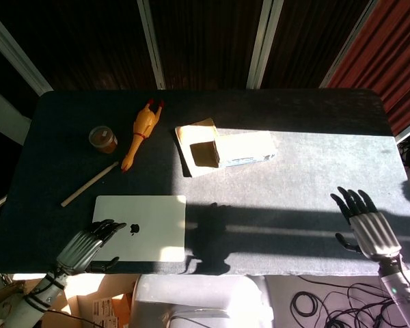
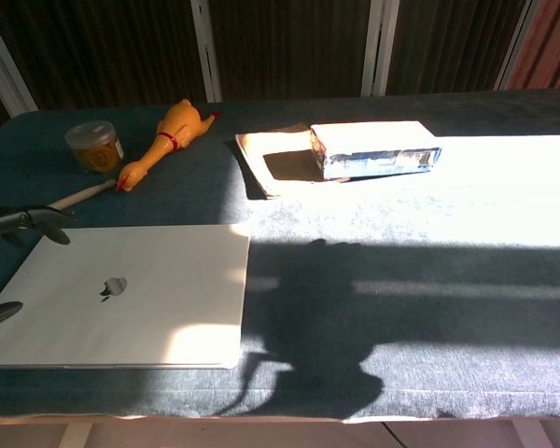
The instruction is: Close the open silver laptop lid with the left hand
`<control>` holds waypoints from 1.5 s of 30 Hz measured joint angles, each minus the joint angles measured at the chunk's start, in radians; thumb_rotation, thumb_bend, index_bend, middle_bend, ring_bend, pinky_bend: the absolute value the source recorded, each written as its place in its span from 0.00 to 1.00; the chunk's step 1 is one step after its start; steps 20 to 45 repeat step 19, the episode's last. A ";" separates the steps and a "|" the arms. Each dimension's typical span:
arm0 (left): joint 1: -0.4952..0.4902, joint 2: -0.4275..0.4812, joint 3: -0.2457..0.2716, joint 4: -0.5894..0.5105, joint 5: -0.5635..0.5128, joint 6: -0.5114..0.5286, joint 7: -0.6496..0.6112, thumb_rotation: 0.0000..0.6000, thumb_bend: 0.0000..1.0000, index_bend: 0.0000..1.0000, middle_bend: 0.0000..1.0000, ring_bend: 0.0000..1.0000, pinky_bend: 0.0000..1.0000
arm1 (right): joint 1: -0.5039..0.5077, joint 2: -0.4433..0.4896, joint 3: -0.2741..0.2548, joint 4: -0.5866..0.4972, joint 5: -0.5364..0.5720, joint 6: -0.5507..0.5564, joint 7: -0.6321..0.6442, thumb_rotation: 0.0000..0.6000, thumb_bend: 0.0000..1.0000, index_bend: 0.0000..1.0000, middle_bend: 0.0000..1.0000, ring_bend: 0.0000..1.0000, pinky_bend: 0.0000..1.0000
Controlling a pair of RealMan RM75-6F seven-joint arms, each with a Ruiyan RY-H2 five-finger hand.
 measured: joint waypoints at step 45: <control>0.346 0.022 -0.050 0.140 -0.068 0.451 -0.092 1.00 0.31 0.00 0.07 0.03 0.14 | -0.129 -0.099 -0.006 0.108 -0.034 0.174 0.068 1.00 0.26 0.00 0.00 0.00 0.00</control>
